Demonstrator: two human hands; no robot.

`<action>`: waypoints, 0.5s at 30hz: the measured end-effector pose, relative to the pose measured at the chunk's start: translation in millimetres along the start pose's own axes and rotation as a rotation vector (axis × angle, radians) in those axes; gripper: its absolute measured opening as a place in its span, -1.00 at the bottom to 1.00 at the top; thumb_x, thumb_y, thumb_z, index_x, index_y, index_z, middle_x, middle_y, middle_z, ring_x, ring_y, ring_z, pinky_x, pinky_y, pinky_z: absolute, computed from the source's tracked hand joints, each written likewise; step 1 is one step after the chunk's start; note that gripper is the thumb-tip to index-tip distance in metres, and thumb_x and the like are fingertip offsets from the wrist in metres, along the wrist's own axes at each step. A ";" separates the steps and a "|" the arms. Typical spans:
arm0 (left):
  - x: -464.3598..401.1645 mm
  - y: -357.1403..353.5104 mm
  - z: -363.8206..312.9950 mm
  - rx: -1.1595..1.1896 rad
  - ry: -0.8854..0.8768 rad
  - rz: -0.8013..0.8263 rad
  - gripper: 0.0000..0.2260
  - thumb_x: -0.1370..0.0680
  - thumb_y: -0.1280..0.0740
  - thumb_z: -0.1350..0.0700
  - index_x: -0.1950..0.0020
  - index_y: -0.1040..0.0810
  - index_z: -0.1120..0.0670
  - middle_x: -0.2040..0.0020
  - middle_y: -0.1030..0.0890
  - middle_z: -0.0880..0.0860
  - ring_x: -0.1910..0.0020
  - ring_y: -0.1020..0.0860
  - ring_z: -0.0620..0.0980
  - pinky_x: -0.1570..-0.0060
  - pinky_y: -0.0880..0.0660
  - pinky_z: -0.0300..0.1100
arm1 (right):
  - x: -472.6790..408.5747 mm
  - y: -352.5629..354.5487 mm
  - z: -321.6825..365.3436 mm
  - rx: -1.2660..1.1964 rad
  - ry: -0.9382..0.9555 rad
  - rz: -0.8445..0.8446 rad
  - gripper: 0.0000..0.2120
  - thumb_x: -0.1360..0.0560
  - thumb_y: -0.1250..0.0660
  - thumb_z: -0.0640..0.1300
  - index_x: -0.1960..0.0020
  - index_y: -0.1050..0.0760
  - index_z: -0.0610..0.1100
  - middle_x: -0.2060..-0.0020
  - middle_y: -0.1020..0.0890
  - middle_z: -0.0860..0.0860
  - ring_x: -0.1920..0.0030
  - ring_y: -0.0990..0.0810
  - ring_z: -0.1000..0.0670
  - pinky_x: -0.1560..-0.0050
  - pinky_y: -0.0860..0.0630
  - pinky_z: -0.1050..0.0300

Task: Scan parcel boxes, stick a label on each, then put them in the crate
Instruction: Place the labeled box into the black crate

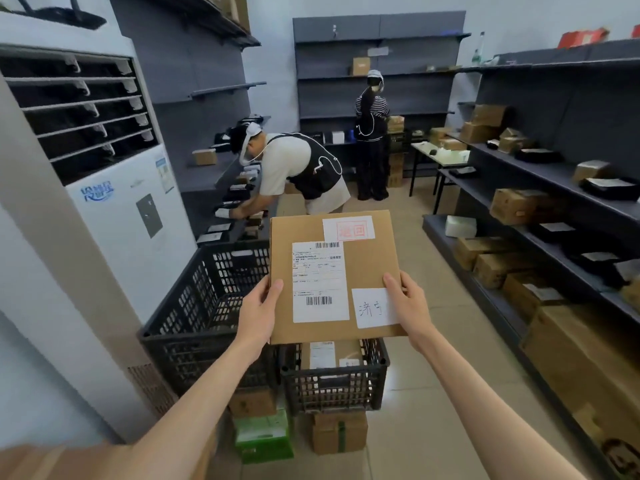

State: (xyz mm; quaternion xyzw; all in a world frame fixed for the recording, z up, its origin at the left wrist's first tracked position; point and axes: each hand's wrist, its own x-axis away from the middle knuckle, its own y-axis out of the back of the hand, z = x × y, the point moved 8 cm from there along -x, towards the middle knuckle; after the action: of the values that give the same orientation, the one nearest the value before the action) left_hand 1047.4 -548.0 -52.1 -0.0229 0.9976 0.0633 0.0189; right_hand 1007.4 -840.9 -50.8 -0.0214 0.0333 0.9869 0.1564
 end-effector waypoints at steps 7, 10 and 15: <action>-99.9 -31.9 47.1 -0.036 0.117 -0.023 -0.64 -0.70 -0.20 -0.05 -0.48 -0.48 0.01 -0.18 -0.64 -0.14 -0.13 -0.60 -0.16 -0.04 -0.53 -0.23 | -108.3 -9.8 -46.7 0.026 -0.097 -0.028 -0.83 -0.66 -0.27 -0.10 -0.11 -0.55 -0.19 0.15 -0.68 0.00 0.32 -0.64 0.25 0.34 -0.51 0.34; -142.3 -43.8 81.4 -0.047 0.171 -0.028 -0.65 -0.71 -0.19 -0.04 -0.46 -0.48 0.01 -0.16 -0.63 -0.14 -0.11 -0.58 -0.18 0.00 -0.50 -0.27 | -152.1 -20.5 -79.1 0.044 -0.144 -0.035 -0.85 -0.65 -0.30 -0.08 -0.09 -0.57 -0.14 0.12 -0.70 -0.01 0.26 -0.67 0.17 0.30 -0.53 0.30; -210.9 -63.1 149.6 -0.074 0.293 0.000 -0.61 -0.71 -0.20 -0.05 -0.51 -0.42 0.03 -0.30 -0.59 -0.05 -0.26 -0.55 -0.01 -0.20 -0.48 -0.11 | -211.9 -38.9 -147.5 0.075 -0.265 -0.071 -0.84 -0.64 -0.32 -0.02 -0.12 -0.59 -0.09 0.08 -0.72 0.01 0.12 -0.69 0.02 0.20 -0.54 0.21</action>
State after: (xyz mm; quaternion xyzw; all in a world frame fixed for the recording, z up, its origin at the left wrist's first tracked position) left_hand 1266.2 -582.3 -199.7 -0.0325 0.9866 0.0958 -0.1277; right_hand 1225.5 -879.7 -188.9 0.1139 0.0486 0.9729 0.1951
